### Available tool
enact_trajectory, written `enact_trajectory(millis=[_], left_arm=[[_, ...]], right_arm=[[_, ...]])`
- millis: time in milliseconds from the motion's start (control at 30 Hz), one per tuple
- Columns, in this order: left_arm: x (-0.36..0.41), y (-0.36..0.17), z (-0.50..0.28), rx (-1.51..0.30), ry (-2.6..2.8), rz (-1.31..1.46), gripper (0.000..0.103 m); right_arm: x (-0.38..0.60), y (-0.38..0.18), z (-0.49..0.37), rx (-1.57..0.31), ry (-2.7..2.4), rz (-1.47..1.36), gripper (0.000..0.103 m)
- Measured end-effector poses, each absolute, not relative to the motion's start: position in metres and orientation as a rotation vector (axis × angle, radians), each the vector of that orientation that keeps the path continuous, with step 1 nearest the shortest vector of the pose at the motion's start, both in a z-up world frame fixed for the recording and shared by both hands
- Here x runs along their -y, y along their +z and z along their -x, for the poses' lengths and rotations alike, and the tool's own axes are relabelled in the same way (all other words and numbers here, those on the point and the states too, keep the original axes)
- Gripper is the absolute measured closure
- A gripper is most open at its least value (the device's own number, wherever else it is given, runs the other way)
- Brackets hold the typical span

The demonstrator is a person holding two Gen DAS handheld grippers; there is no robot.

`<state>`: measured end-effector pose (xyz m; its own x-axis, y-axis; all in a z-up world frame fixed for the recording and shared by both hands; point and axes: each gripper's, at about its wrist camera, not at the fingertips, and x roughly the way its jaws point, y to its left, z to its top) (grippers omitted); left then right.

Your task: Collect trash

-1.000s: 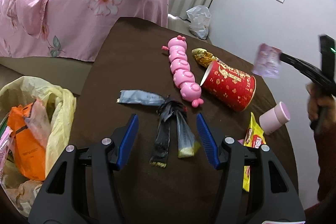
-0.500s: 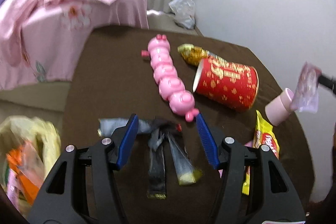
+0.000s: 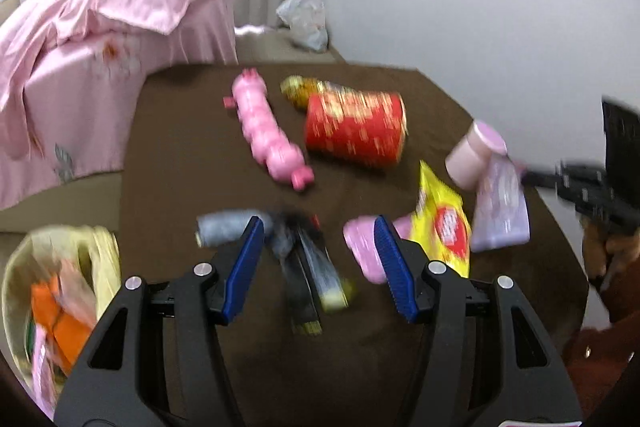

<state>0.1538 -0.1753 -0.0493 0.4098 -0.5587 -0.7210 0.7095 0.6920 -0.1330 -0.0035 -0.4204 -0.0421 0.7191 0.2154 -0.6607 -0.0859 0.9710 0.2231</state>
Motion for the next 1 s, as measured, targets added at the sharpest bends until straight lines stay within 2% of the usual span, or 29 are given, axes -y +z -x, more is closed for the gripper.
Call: enact_trajectory(millis=[233,433,467,500,533,567,767,1000], left_arm=[[0.189,-0.07,-0.199,-0.91,-0.796,-0.154,0.049],[0.173,-0.085,-0.188,-0.998,-0.815,-0.105,0.049],[0.171,-0.086,-0.183,-1.004,-0.817,-0.106,0.049],[0.168,-0.086,-0.177,-1.011,-0.821,-0.106,0.049],[0.165,-0.087,-0.172,-1.018,-0.826,-0.106,0.049],[0.163,-0.087,-0.167,-1.022,-0.828,-0.108,0.049],[0.15,-0.08,-0.129,-0.986,-0.791,-0.129,0.049],[0.121,-0.062,-0.114,-0.894,-0.682,-0.074,0.049]], right_arm=[[0.415,-0.053,0.007,-0.785,0.19,-0.189,0.1],[0.412,-0.059,0.012,-0.772,0.286,-0.253,0.096],[0.41,-0.061,0.011,-0.781,0.292,-0.254,0.085],[0.407,-0.065,0.009,-0.792,0.307,-0.259,0.062],[0.405,-0.069,0.008,-0.798,0.331,-0.271,0.054],[0.404,-0.07,0.007,-0.798,0.346,-0.28,0.052],[0.385,-0.091,-0.003,-0.862,0.324,-0.214,0.052],[0.377,-0.096,-0.015,-0.845,0.299,-0.148,0.051]])
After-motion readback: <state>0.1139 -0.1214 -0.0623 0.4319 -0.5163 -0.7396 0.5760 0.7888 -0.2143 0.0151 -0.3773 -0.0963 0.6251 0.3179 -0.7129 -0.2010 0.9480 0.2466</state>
